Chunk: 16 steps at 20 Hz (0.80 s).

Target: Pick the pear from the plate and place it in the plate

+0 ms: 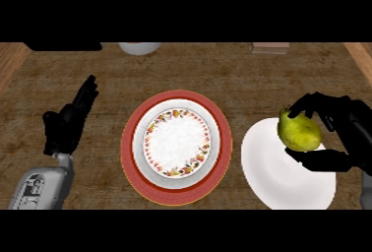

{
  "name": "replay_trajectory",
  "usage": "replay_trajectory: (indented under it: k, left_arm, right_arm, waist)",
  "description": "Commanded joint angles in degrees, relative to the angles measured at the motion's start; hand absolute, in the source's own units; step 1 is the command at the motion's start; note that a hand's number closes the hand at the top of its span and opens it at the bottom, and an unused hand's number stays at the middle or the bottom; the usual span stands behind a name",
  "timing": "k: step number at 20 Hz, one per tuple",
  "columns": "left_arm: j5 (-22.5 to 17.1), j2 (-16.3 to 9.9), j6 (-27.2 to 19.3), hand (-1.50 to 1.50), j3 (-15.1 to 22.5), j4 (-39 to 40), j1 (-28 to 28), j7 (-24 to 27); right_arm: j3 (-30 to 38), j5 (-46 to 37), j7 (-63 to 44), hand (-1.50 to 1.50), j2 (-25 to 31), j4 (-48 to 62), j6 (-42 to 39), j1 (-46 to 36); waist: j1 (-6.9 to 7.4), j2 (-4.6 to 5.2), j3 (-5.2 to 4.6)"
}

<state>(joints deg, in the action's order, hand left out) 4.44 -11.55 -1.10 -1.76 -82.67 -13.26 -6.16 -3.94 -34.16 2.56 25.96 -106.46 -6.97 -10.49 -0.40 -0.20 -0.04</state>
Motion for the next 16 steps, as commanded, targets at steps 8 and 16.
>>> replay_trajectory:
  k: [8,16]
  left_arm:
    - [1.96,2.52,-0.93,0.00,1.94,-1.32,0.04,-0.96]
    - [2.69,2.48,-0.76,0.00,0.71,2.06,-1.82,0.06]
  right_arm:
    - [-14.94,-3.55,-16.44,1.50,-15.39,0.27,-5.88,-10.24]
    - [-20.71,-11.82,-16.04,1.50,-25.68,16.74,-0.92,-16.89]
  waist:
    - [0.90,0.17,0.02]
    - [0.68,0.27,0.02]
